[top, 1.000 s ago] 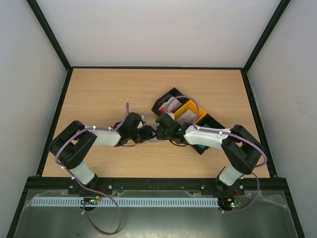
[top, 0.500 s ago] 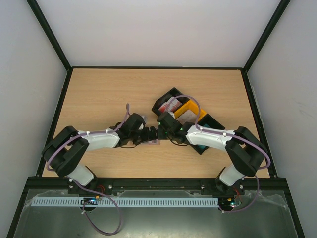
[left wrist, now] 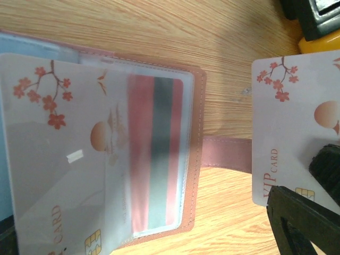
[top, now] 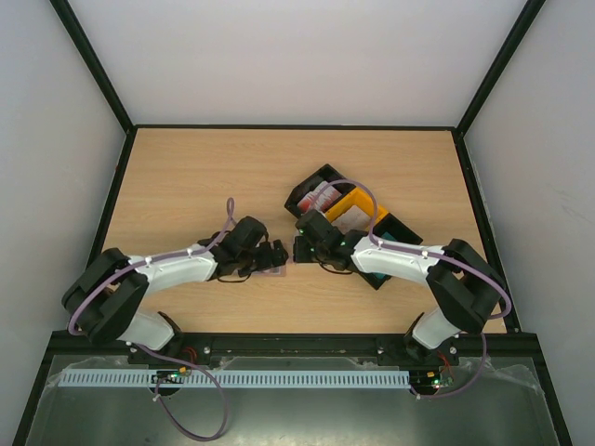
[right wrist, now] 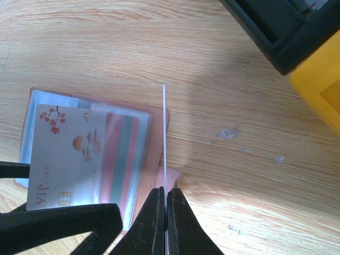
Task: Put the credit cards into the card holder
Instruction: Insert the credit card into the card holder.
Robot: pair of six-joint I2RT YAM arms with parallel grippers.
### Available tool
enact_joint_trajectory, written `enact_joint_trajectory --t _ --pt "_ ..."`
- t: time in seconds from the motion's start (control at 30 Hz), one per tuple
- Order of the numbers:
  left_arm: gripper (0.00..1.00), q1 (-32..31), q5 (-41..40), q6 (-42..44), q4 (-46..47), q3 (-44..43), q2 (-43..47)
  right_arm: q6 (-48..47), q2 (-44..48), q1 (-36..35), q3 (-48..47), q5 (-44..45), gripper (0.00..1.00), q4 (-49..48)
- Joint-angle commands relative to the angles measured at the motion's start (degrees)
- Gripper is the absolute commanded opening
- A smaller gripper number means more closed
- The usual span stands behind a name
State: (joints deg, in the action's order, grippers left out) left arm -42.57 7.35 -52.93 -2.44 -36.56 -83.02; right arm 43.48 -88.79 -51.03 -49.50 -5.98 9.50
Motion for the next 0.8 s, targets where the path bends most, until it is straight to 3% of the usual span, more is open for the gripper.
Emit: enact_joint_trajectory --t 0.0,0.13,0.43,0.77 --pt "1.0 -0.3 -2.7 1.1 -6.0 0.2 2.7 -0.2 0.9 -0.3 1.2 -1.1 0.02 -1.4" --pt "1.0 -0.4 -0.3 0.8 -6.1 1.5 4.6 -0.1 1.4 -0.2 1.4 -1.6 0.02 -2.2" --pt "0.98 0.8 -7.1 0.3 -9.6 3.7 9.5 0.0 1.6 -0.3 1.7 -1.7 0.02 -2.6" --pt "0.64 4.2 -9.0 3.8 -8.7 2.1 7.2 0.0 1.2 -0.3 0.7 -4.1 0.02 -4.6"
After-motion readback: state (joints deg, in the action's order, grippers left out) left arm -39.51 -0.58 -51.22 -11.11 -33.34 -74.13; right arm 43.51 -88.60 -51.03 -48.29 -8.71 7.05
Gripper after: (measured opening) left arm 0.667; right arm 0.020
